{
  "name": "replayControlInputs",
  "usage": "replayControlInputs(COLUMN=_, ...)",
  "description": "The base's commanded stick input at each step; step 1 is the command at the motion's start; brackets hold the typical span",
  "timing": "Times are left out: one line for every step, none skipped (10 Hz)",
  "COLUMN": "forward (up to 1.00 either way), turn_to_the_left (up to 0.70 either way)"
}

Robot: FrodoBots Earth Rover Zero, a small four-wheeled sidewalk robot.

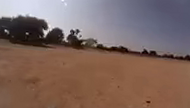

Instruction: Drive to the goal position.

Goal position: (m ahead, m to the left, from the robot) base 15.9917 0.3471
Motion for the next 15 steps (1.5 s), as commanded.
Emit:
replayControlInputs(forward=0.70, turn_to_the_left=0.00)
replayControlInputs(forward=0.70, turn_to_the_left=0.00)
replayControlInputs(forward=0.70, turn_to_the_left=0.00)
replayControlInputs(forward=0.70, turn_to_the_left=0.00)
replayControlInputs(forward=0.70, turn_to_the_left=0.00)
replayControlInputs(forward=0.70, turn_to_the_left=0.00)
replayControlInputs(forward=0.70, turn_to_the_left=0.00)
replayControlInputs(forward=0.70, turn_to_the_left=0.00)
replayControlInputs(forward=0.70, turn_to_the_left=0.00)
replayControlInputs(forward=0.70, turn_to_the_left=0.00)
replayControlInputs(forward=0.70, turn_to_the_left=0.00)
replayControlInputs(forward=0.70, turn_to_the_left=0.00)
replayControlInputs(forward=0.70, turn_to_the_left=0.00)
replayControlInputs(forward=0.70, turn_to_the_left=0.00)
replayControlInputs(forward=0.70, turn_to_the_left=0.00)
